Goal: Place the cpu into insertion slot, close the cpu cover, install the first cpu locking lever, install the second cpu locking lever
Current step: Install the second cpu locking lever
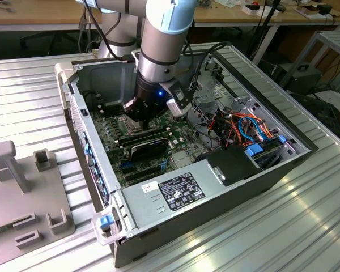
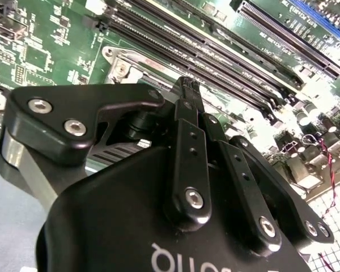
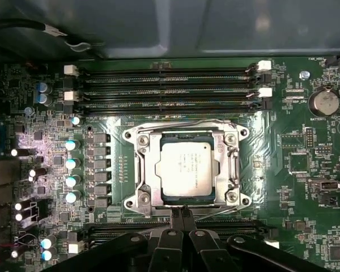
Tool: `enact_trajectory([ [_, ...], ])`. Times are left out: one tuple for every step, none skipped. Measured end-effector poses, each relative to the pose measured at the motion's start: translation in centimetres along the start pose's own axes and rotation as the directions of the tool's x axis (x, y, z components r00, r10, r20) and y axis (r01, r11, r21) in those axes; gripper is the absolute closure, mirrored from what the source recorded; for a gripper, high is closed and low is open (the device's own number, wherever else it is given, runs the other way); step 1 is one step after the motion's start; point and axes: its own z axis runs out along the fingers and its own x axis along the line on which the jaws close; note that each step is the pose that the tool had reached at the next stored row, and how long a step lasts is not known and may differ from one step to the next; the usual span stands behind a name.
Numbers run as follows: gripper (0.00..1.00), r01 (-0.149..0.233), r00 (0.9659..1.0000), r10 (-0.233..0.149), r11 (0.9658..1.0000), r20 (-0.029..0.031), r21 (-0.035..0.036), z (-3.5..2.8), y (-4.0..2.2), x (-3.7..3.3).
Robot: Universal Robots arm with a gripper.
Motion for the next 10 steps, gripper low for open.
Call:
enact_trajectory([
  [0.89, 0.000, 1.0000, 0.000, 1.0000, -0.0005, 0.0000, 0.01, -0.01, 0.11],
  [0.89, 0.000, 1.0000, 0.000, 1.0000, -0.0012, 0.0000, 0.02, -0.02, 0.30],
  [0.89, 0.000, 1.0000, 0.000, 1.0000, -0.0015, 0.0001, 0.04, -0.03, 0.44],
  [0.89, 0.000, 1.0000, 0.000, 1.0000, -0.0018, -0.0001, 0.08, -0.04, 0.63],
  [0.89, 0.000, 1.0000, 0.000, 1.0000, -0.0020, 0.0000, 0.12, -0.05, 0.76],
  [0.89, 0.000, 1.0000, 0.000, 1.0000, -0.0021, 0.0001, 0.17, -0.06, 0.92],
  [0.89, 0.000, 1.0000, 0.000, 1.0000, -0.0023, 0.0000, 0.23, -0.06, 1.08],
  [0.89, 0.000, 1.0000, 0.000, 1.0000, -0.0031, 0.0002, 0.34, -0.08, 1.30],
  [0.89, 0.000, 1.0000, 0.000, 1.0000, -0.0042, 0.0002, 0.44, -0.09, 1.54],
  [0.89, 0.000, 1.0000, 0.000, 1.0000, -0.0046, 0.0001, 0.50, -0.10, 1.69],
])
